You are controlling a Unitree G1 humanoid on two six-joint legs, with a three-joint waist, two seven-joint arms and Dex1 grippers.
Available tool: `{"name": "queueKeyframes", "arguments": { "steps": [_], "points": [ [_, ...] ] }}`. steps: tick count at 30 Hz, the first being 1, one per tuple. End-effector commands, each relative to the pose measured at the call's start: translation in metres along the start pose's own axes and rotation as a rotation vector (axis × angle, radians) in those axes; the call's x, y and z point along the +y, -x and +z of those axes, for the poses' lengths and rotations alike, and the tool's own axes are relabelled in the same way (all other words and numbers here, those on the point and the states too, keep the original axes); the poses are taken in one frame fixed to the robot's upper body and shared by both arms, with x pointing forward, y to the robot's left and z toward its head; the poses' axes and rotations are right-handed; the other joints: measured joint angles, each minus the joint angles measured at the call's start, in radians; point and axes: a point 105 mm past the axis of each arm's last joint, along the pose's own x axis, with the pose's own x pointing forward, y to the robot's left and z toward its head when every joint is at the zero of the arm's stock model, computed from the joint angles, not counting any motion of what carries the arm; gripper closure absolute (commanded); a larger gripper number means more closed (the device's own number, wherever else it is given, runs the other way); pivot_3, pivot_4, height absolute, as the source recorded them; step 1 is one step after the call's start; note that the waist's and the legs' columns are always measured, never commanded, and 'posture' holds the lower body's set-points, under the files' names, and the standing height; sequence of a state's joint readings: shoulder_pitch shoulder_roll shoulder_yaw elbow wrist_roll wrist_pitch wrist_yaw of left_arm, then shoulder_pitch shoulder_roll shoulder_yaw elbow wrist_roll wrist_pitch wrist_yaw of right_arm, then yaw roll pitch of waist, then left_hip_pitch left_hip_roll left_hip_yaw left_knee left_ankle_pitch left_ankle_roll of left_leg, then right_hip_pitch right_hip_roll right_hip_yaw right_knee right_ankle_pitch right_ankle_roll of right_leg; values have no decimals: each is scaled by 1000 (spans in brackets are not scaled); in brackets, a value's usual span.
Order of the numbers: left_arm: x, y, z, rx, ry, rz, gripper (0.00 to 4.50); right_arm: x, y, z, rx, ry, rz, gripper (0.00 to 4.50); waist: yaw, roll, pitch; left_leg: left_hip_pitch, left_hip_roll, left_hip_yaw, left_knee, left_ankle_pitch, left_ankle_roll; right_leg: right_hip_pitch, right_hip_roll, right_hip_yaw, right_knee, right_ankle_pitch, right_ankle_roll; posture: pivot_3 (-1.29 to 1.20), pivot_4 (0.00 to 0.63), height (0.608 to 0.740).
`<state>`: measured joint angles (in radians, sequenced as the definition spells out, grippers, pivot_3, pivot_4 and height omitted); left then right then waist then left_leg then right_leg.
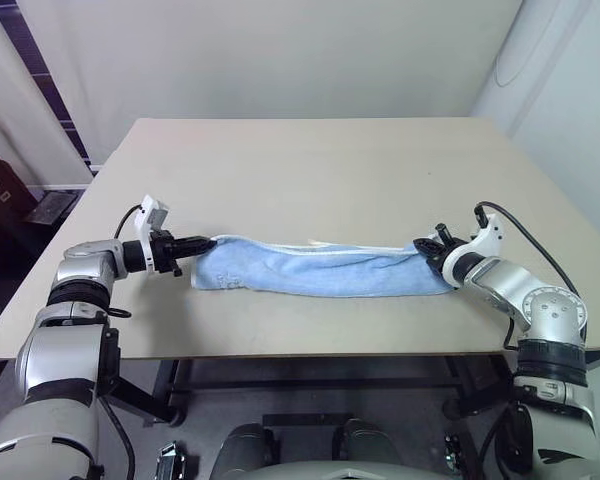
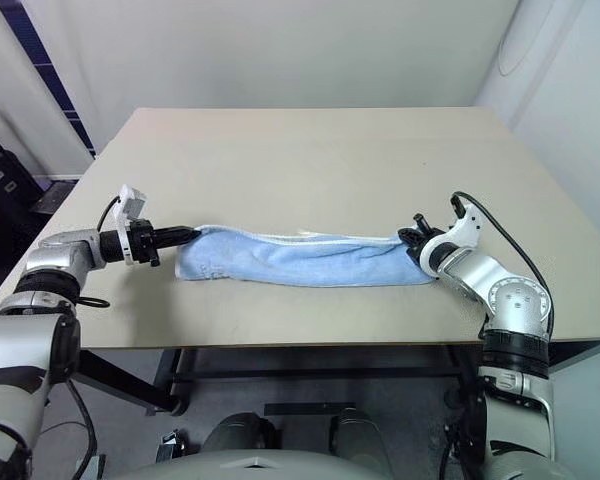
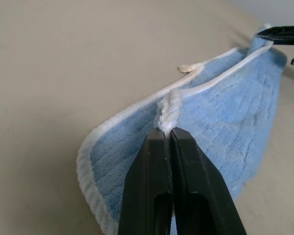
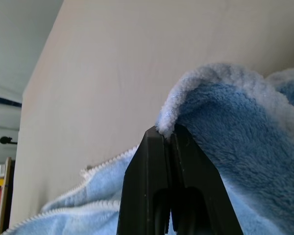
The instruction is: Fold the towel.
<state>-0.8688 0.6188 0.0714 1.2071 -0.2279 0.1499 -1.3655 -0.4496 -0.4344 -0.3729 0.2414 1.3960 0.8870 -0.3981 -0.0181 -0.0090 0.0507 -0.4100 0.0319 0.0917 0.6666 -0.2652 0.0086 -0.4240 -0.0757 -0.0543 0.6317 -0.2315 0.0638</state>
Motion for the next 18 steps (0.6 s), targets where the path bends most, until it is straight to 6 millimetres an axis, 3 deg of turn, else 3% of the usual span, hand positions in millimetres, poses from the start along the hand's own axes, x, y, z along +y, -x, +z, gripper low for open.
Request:
{"name": "queueKeyframes", "arguments": {
  "steps": [1,18],
  "points": [
    [2,-3,22,-74,-43,21,4474,17,-2,12,-41,-10,54,4500,0,0,0,0,0,0,0,0,0,0,0,0,0,0,0,0,0,740],
    [10,-4,19,-108,-32,101,4474,9,-25,9,-37,-15,8,4500,-2,0,0,0,0,0,0,0,0,0,0,0,1,0,1,0,0,740]
  ]
}}
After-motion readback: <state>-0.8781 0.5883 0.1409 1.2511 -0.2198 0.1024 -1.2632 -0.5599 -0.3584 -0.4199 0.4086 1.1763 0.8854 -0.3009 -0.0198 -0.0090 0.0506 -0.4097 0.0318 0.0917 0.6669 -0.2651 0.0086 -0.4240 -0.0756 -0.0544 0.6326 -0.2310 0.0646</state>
